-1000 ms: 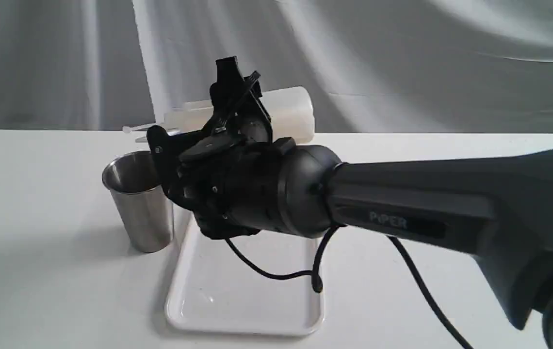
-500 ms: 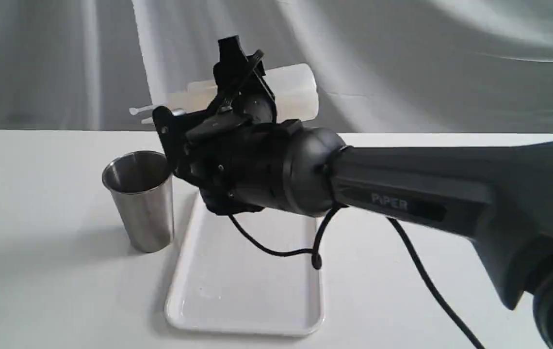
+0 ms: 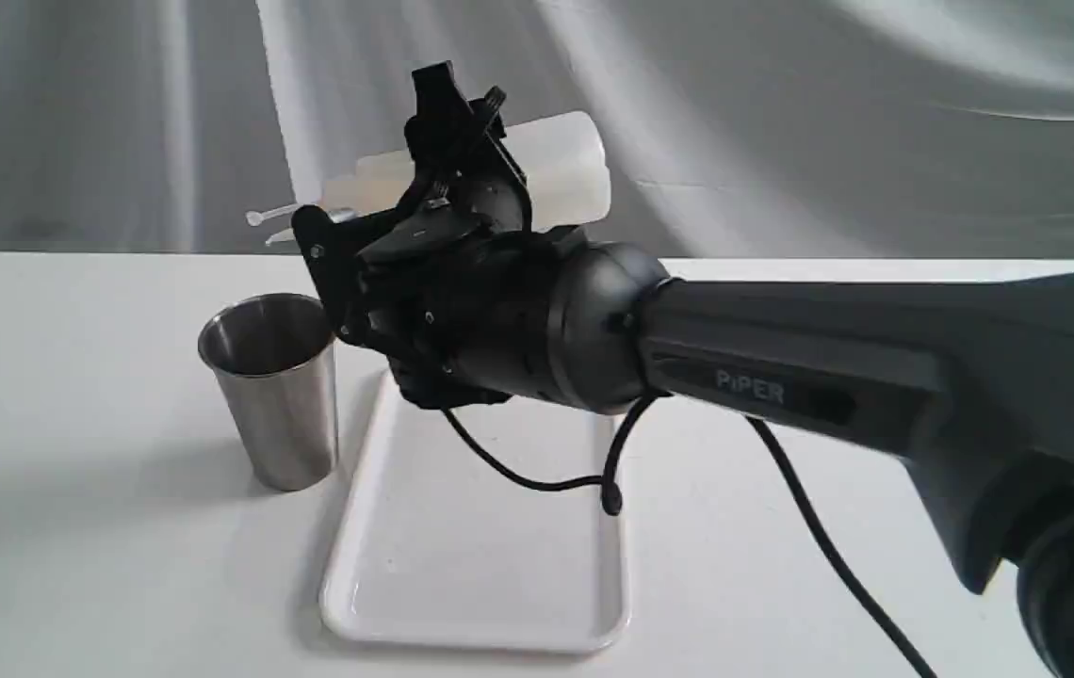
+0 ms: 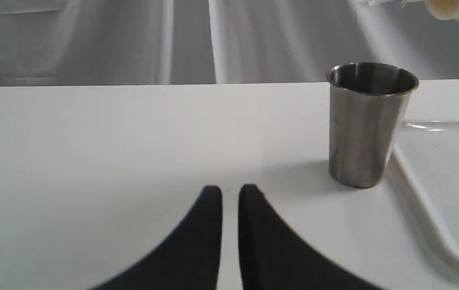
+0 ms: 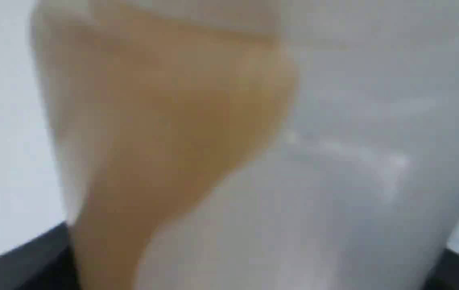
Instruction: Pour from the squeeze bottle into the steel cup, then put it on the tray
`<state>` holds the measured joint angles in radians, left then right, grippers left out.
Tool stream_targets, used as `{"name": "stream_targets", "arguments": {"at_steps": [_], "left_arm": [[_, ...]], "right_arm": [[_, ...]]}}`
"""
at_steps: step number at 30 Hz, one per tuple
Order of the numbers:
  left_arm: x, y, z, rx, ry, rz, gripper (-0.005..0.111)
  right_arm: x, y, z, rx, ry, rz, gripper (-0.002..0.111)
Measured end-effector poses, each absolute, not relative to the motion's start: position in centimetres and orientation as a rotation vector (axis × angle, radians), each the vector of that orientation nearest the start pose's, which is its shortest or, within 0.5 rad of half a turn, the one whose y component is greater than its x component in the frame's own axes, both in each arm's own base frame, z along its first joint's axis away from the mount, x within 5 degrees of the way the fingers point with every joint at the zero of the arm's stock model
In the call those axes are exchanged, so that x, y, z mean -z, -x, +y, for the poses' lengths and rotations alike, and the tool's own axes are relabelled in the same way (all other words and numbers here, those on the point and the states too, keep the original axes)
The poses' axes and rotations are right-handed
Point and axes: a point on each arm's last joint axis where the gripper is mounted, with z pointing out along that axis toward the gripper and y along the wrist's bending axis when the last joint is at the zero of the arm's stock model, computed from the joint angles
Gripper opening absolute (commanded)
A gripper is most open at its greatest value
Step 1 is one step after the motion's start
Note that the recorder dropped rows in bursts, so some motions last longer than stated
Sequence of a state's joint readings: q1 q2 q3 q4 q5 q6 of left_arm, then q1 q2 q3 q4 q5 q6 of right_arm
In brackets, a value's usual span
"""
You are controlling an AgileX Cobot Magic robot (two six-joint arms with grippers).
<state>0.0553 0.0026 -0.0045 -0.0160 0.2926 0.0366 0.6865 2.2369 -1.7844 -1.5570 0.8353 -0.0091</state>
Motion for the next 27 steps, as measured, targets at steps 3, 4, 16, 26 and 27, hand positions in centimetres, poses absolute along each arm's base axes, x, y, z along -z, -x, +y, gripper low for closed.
{"name": "stream_targets", "arguments": {"at_steps": [3,4,16,26,27], "left_arm": [[-18.81,-5.45,0.26,-0.051,0.027,1.774,0.008],[-18.81,-5.45,0.26,-0.051,0.027,1.774,0.008],[-18.81,-5.45,0.26,-0.051,0.027,1.774,0.008],[-18.81,-5.45,0.26,-0.051,0.027,1.774,0.008],[-18.81,-5.45,0.26,-0.051,0.027,1.774,0.008]], "right_arm": [[-22.98,-43.30,26.62,1.380,1.545,1.385,0.000],[-23.00,-43.31,26.63,1.384,1.547,1.380,0.000],[-23.10,-43.39,26.78,1.409,1.585,1.325,0.000],[-23.20,-43.49,26.90,1.437,1.632,1.265,0.000],[-23.23,-43.50,26.93,1.443,1.638,1.252,0.000]]}}
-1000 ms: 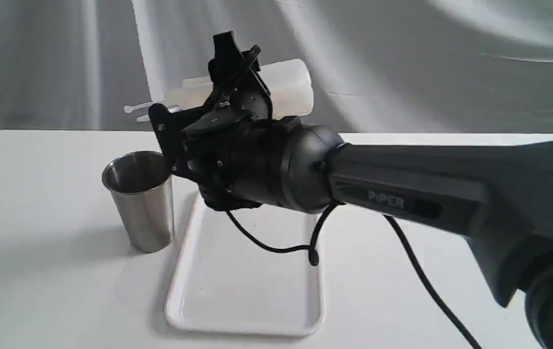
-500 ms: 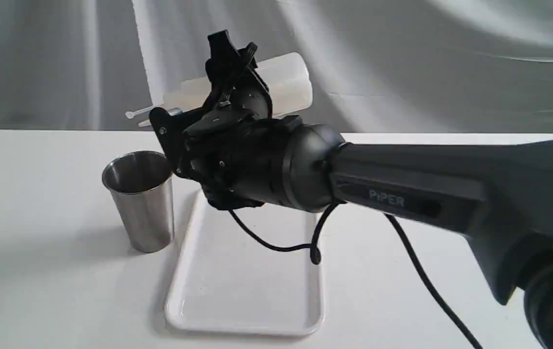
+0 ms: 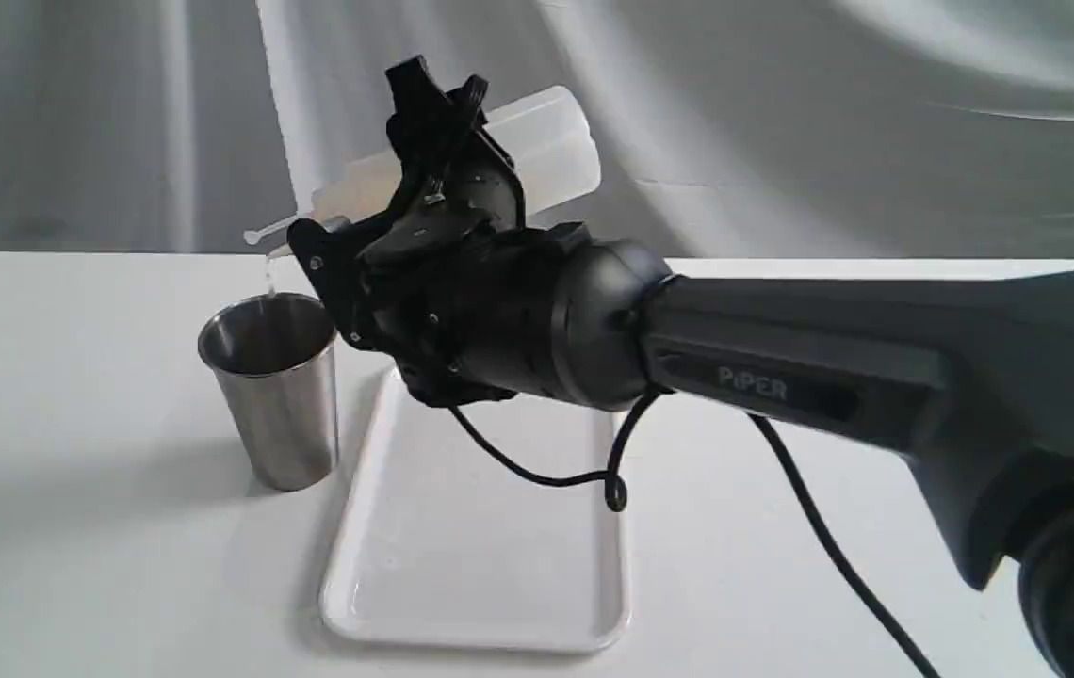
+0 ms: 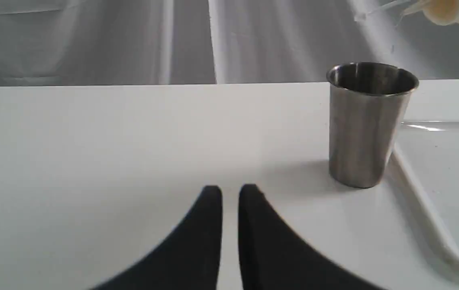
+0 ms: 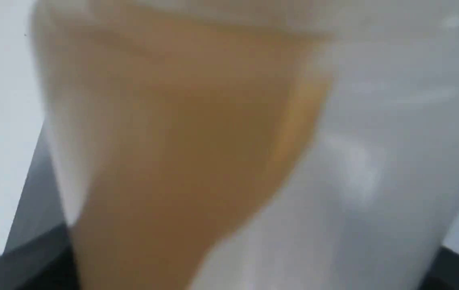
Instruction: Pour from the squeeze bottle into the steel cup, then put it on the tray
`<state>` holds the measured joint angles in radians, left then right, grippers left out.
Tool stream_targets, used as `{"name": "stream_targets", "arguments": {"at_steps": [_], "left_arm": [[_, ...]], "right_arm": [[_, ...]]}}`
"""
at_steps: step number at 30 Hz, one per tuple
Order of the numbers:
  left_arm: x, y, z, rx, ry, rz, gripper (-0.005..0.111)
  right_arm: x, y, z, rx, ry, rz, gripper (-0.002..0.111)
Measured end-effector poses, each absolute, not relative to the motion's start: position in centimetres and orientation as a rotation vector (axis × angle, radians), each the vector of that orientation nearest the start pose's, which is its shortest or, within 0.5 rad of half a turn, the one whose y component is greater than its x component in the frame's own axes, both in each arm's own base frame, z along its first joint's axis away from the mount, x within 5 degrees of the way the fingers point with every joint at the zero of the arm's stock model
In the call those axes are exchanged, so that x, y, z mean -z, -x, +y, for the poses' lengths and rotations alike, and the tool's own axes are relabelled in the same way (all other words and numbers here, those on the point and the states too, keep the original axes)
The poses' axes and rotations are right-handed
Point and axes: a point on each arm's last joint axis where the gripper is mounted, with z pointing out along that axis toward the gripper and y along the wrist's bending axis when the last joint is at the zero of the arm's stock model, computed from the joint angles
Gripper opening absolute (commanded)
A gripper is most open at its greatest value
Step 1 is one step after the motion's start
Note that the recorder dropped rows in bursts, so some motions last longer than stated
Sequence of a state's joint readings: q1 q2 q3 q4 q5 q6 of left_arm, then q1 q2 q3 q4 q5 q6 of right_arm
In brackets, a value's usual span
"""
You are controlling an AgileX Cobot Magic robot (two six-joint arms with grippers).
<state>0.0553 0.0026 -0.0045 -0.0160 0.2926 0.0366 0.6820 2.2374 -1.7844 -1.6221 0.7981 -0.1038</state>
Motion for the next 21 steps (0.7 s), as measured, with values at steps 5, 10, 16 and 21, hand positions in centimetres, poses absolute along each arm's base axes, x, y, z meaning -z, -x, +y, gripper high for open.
{"name": "stream_targets", "arguments": {"at_steps": [5,10,16,21], "left_arm": [[-18.81,-5.45,0.26,-0.051,0.027,1.774,0.008],[-18.81,-5.45,0.26,-0.051,0.027,1.774,0.008],[-18.81,-5.45,0.26,-0.051,0.027,1.774,0.008],[-18.81,-5.45,0.26,-0.051,0.027,1.774,0.008]], "right_arm": [[-23.25,-43.51,26.97,1.456,1.658,1.231,0.000],[-23.28,-43.52,27.01,1.471,1.679,1.208,0.000],[-23.35,-43.54,27.07,1.489,1.698,1.176,0.000],[-23.33,-43.56,27.16,1.490,1.717,1.155,0.000]]}}
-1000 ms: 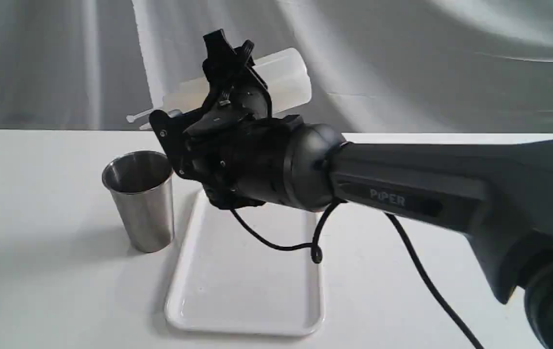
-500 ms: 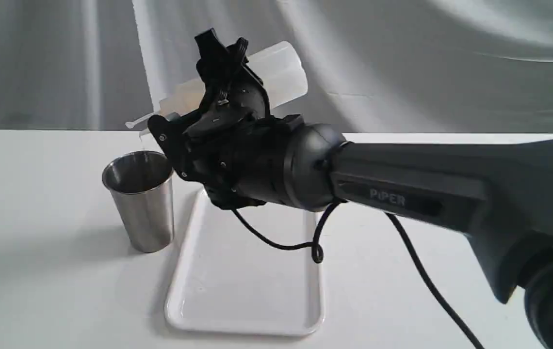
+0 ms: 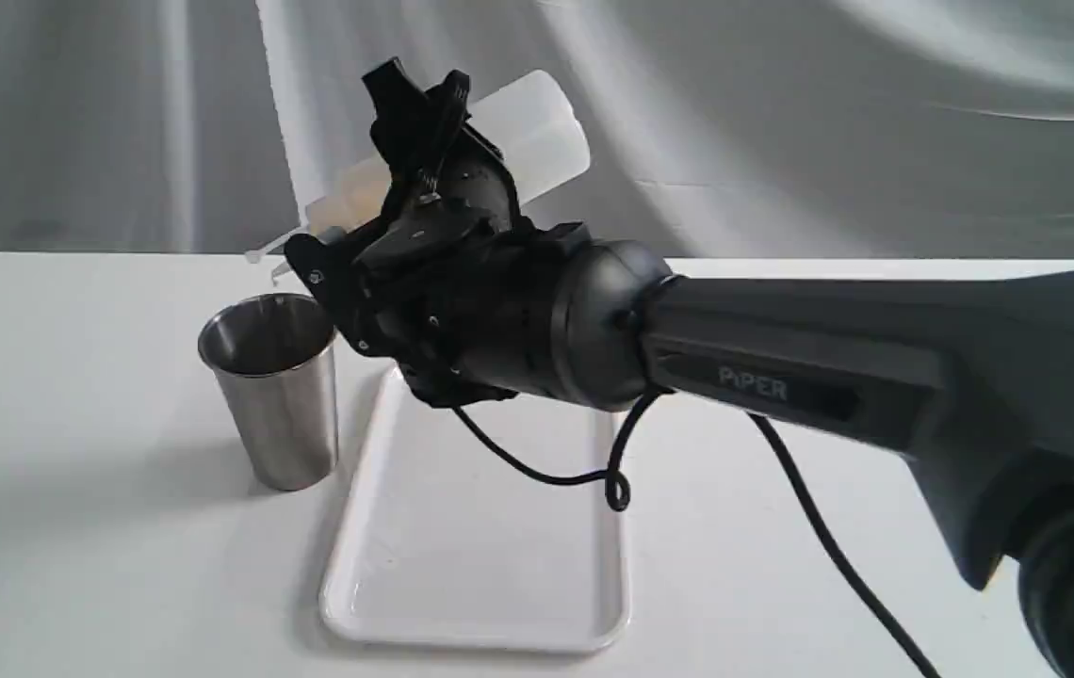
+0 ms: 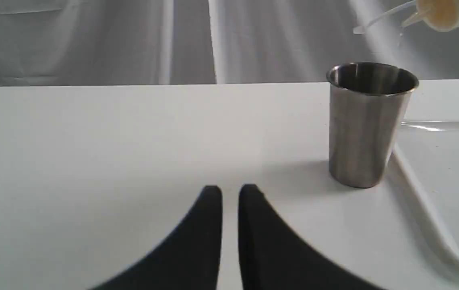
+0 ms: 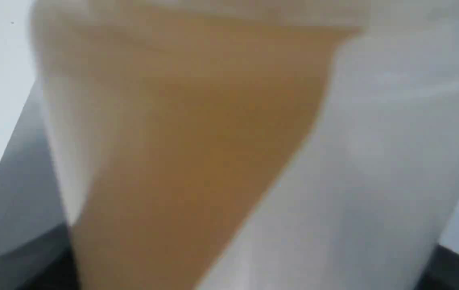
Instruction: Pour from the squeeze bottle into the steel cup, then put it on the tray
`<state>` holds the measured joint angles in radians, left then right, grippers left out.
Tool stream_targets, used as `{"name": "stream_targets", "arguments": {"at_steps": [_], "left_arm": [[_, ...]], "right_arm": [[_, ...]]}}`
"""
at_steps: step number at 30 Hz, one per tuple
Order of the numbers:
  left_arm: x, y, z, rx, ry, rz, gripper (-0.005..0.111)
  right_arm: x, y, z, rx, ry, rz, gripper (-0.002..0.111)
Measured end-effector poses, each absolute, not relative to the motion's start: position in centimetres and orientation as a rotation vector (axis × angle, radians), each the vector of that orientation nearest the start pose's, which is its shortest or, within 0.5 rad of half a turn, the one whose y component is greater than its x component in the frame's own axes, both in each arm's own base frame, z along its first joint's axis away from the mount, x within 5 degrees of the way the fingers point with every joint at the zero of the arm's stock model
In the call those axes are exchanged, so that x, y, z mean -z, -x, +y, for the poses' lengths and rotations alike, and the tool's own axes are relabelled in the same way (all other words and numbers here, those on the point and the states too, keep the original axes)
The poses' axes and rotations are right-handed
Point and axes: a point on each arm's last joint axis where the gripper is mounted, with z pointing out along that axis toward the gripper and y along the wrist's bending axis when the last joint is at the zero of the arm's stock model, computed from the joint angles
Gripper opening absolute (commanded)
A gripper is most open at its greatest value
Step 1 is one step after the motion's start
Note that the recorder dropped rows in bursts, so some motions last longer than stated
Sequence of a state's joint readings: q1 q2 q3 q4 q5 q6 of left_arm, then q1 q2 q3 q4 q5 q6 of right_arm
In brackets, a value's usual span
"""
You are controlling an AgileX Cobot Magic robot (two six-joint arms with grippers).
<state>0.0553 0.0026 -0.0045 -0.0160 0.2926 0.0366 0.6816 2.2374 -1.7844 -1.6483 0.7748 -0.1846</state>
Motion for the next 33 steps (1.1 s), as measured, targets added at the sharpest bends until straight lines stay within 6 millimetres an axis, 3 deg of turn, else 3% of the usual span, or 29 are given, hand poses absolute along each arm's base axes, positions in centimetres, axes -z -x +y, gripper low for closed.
{"name": "stream_targets", "arguments": {"at_steps": [33], "left_arm": [[-18.81,-5.45,0.26,-0.051,0.027,1.774,0.008]], "right_arm": [[-23.44,-43.60,27.26,1.536,1.766,1.087,0.000]]}}
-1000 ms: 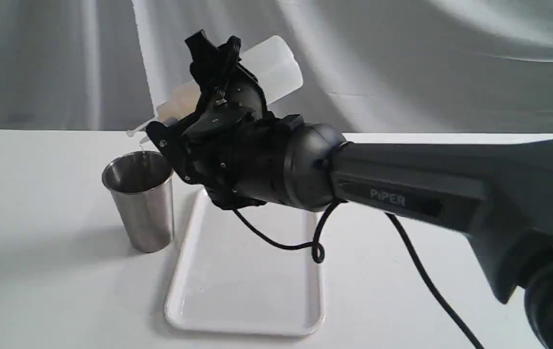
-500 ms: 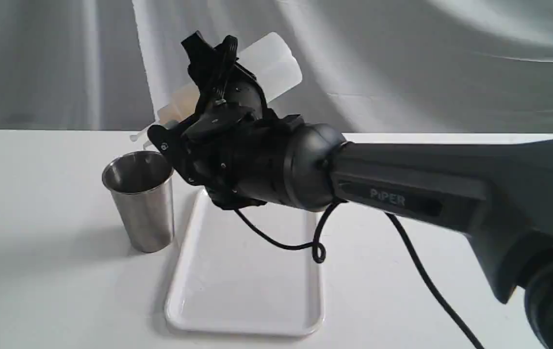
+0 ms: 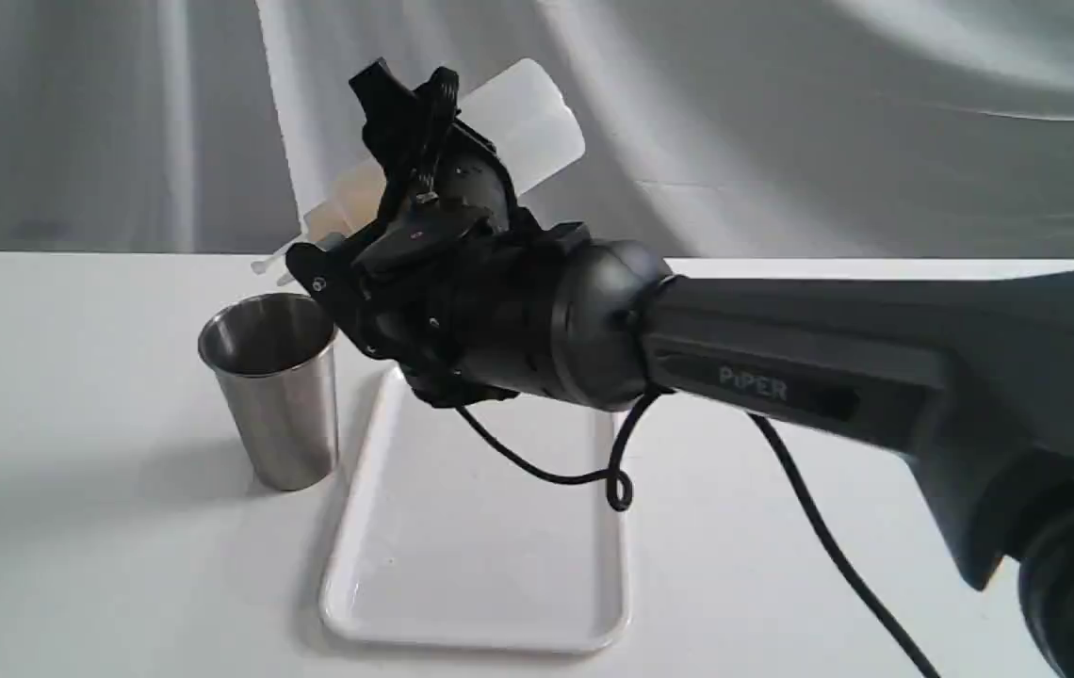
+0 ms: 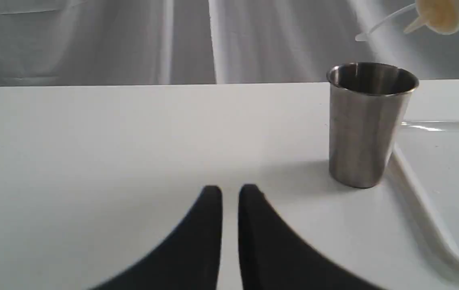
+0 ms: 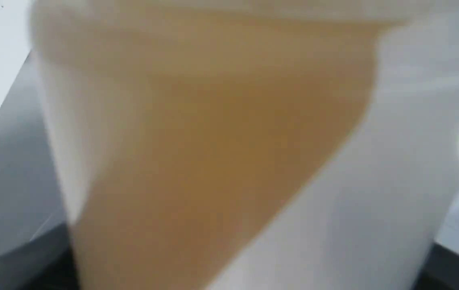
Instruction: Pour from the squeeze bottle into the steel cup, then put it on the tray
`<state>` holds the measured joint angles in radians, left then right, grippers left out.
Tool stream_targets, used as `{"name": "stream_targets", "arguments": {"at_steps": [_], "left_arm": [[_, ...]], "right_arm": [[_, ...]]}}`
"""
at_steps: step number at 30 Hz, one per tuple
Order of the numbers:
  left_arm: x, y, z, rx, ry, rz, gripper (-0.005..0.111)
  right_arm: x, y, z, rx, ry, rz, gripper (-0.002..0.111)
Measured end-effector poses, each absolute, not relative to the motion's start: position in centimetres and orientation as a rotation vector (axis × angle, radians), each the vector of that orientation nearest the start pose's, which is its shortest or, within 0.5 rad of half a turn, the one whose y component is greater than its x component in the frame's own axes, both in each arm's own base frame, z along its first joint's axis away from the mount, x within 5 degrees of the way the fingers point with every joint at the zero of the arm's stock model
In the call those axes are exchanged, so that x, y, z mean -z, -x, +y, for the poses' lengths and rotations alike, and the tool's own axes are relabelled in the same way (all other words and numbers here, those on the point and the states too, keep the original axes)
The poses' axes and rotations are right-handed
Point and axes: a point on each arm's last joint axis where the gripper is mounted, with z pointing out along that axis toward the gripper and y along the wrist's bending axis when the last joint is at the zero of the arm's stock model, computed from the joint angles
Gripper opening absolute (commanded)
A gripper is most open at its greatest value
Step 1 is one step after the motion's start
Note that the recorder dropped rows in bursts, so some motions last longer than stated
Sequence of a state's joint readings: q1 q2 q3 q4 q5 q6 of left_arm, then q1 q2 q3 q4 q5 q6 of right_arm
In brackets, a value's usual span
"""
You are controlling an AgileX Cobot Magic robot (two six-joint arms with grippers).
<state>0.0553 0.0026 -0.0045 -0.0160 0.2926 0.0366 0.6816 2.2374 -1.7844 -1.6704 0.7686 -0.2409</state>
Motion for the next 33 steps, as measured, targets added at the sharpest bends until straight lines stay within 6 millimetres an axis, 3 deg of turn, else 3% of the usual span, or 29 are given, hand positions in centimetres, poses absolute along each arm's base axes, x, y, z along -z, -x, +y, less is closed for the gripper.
{"name": "stream_targets", "arguments": {"at_steps": [10,33], "left_arm": [[-18.8,-5.5,0.3,-0.051,0.027,1.774,0.008],[-18.8,-5.5,0.3,-0.051,0.027,1.774,0.008]], "right_arm": [[-23.1,-43.5,27.2,1.481,1.751,1.159,0.000],[-22.4,-43.3,27.0,1.187,1.452,1.495,0.000]]}}
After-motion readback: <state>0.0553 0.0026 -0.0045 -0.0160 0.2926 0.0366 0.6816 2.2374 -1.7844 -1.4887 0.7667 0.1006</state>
